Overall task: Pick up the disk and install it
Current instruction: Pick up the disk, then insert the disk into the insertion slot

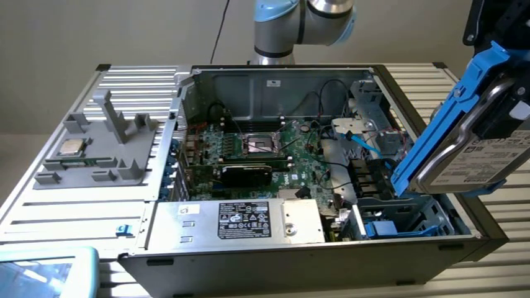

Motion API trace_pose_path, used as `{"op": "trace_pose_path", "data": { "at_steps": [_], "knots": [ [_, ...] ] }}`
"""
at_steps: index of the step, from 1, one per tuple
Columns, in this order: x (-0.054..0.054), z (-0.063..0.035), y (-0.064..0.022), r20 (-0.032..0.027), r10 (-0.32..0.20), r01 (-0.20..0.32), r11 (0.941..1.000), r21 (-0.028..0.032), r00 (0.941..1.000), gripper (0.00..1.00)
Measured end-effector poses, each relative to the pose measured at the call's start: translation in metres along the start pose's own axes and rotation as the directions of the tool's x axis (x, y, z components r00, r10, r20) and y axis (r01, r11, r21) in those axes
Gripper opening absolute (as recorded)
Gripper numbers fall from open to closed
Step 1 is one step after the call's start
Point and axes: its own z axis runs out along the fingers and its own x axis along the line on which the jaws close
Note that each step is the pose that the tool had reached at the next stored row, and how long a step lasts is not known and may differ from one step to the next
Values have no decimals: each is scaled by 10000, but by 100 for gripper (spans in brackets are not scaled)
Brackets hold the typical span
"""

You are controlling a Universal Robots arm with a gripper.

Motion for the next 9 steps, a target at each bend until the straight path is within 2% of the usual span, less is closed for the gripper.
{"op": "trace_pose_path", "data": {
  "at_steps": [9],
  "knots": [
    [0,0,-1,1,-1,1,10000,0,10000,37]
  ]
}}
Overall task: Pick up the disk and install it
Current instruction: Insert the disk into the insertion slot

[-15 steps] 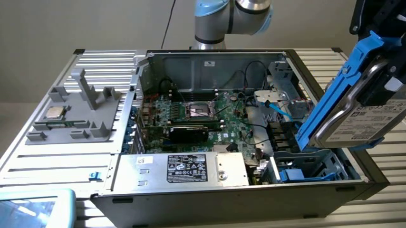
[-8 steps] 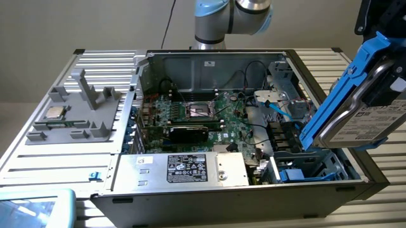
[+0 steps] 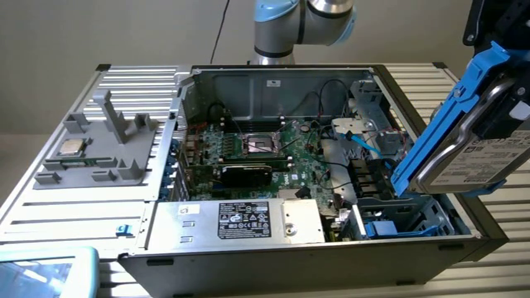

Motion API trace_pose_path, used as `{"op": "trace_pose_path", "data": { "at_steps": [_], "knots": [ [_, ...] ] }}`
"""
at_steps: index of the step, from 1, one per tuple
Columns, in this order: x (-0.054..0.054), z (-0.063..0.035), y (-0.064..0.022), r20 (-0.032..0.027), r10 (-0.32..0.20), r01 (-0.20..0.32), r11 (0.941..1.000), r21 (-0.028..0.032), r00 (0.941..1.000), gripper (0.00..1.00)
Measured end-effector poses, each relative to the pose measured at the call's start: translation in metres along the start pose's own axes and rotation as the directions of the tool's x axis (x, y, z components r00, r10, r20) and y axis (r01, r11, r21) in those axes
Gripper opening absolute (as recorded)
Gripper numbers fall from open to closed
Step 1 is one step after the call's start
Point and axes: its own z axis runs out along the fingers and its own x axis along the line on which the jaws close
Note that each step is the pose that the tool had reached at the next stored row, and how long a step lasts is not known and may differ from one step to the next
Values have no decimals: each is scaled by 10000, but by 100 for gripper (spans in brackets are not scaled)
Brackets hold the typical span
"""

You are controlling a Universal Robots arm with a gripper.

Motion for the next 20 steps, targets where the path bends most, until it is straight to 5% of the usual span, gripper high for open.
{"op": "trace_pose_path", "data": {
  "at_steps": [10,20],
  "knots": [
    [1,110,3,11,2,-2,10000,0,10000,37],
    [2,230,3,165,11,-11,10000,1,9999,37]
  ]
}}
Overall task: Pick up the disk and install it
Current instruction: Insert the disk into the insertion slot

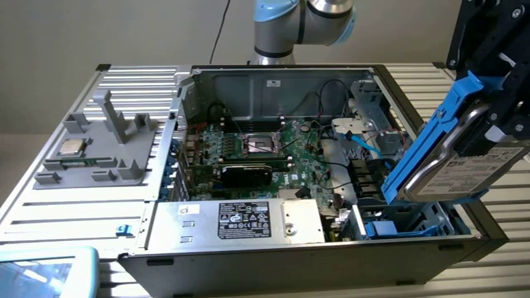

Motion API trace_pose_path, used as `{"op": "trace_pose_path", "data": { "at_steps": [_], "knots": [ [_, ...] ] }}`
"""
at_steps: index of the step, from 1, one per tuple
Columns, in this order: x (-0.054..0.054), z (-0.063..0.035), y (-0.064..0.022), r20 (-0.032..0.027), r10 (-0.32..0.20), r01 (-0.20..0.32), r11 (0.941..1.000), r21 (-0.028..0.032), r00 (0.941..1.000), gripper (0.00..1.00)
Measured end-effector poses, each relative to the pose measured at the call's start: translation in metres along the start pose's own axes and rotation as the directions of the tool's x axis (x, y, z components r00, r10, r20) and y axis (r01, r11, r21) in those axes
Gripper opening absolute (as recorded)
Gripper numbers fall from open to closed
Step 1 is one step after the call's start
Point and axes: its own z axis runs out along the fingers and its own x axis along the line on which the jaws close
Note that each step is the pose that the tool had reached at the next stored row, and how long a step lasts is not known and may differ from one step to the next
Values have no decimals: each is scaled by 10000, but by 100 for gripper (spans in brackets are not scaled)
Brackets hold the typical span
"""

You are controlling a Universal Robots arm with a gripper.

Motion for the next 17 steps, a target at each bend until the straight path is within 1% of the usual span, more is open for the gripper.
{"op": "trace_pose_path", "data": {
  "at_steps": [2,17],
  "knots": [
    [-1,14,2,0,2,-2,10000,0,10000,37],
    [-1,284,13,-2,18,-18,10000,0,10000,37]
  ]
}}
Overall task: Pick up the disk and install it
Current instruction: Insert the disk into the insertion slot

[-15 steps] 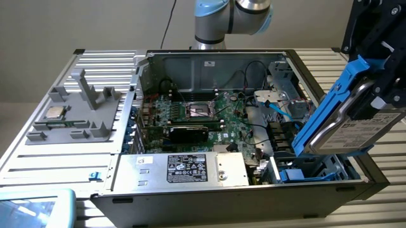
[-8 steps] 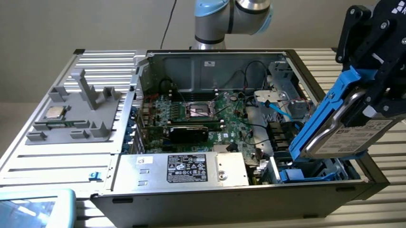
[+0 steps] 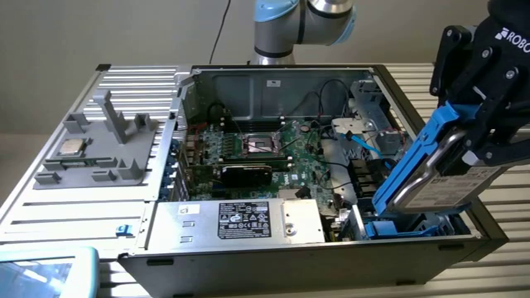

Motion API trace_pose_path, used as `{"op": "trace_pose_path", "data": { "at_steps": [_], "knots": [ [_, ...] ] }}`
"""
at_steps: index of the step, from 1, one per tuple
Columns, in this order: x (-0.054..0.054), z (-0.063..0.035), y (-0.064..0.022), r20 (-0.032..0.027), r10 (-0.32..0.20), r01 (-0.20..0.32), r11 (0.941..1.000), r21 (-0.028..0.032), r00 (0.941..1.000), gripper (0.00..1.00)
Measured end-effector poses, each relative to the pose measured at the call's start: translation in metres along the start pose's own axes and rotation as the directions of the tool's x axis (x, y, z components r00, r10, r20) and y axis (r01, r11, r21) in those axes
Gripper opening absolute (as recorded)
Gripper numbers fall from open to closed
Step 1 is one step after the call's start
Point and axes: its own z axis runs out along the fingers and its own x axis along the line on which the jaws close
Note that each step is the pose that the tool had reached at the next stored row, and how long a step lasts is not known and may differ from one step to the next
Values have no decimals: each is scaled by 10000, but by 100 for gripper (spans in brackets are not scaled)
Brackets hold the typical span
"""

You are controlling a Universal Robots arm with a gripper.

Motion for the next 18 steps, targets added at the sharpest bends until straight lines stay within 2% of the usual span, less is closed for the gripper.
{"op": "trace_pose_path", "data": {
  "at_steps": [7,9,16,18],
  "knots": [
    [-112,132,1,2,4,-4,10000,1,10000,37],
    [-115,148,1,4,3,-3,10000,0,10000,37],
    [-170,184,13,-78,5,-5,10000,2,10000,37],
    [-196,196,16,-127,5,-5,10000,14,9999,37]
  ]
}}
